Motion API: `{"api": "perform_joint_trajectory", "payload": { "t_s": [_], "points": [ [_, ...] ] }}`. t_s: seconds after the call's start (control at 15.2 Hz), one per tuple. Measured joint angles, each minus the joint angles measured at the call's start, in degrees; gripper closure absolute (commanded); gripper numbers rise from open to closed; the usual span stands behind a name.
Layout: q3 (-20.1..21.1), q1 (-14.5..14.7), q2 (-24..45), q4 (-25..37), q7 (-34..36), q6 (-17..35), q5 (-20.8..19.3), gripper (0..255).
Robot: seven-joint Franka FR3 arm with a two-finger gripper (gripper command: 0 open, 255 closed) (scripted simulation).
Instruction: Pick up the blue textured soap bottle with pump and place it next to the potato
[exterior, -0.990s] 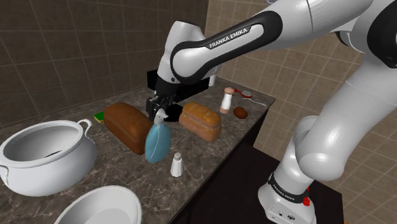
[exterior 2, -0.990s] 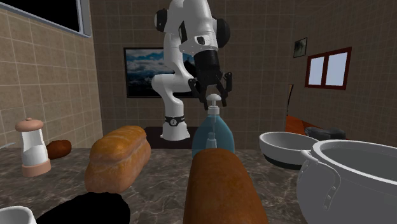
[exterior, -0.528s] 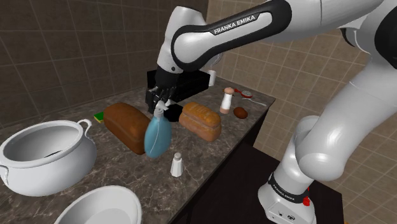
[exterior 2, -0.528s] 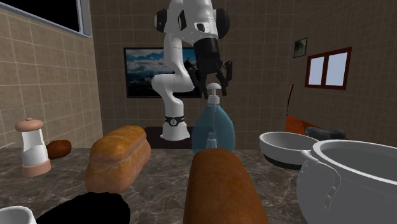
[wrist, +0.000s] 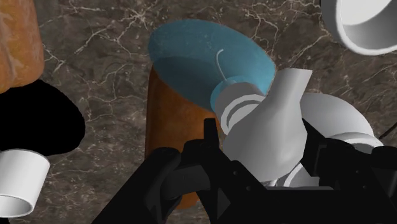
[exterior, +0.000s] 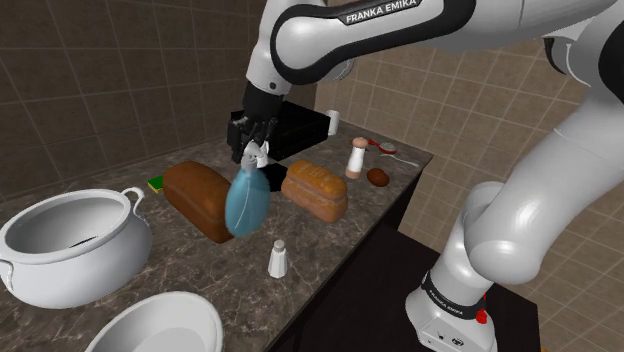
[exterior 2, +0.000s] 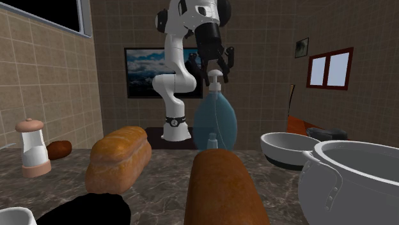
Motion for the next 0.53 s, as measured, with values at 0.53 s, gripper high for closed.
{"api": "perform_joint_trajectory", "payload": {
  "t_s": [0.53],
  "points": [
    [-0.15,-0.15,-1.06,5.10,1.03,-6.10,-0.55,255]
  ]
}}
